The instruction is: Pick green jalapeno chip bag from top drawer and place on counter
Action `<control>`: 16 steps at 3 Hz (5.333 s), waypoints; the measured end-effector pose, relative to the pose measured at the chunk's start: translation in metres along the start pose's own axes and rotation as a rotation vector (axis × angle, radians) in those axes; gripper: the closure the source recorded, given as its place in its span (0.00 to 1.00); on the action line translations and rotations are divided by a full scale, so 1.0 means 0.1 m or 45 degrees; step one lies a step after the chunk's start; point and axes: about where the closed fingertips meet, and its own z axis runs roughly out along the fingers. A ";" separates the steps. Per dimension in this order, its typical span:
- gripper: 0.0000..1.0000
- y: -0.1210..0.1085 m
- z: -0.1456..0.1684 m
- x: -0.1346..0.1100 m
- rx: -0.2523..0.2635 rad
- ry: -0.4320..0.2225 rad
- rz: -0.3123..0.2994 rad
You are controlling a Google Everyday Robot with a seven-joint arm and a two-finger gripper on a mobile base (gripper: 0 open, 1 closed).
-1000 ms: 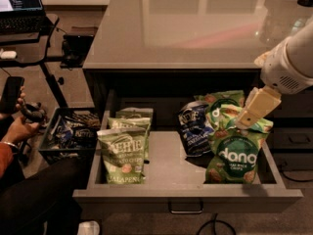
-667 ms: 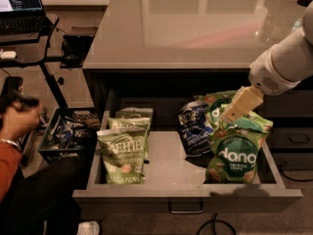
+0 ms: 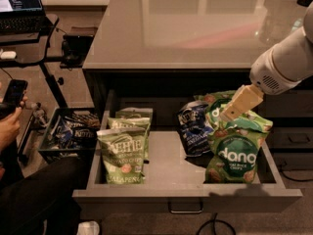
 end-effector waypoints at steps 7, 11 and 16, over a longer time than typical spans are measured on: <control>0.00 0.44 2.25 0.02 -0.010 0.024 -0.196; 0.00 0.55 2.60 0.08 -0.101 -0.003 -0.134; 1.00 0.80 2.60 0.09 -0.289 0.020 -0.138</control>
Offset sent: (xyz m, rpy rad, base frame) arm 0.0172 0.0798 -0.1180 0.0465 0.0479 0.1582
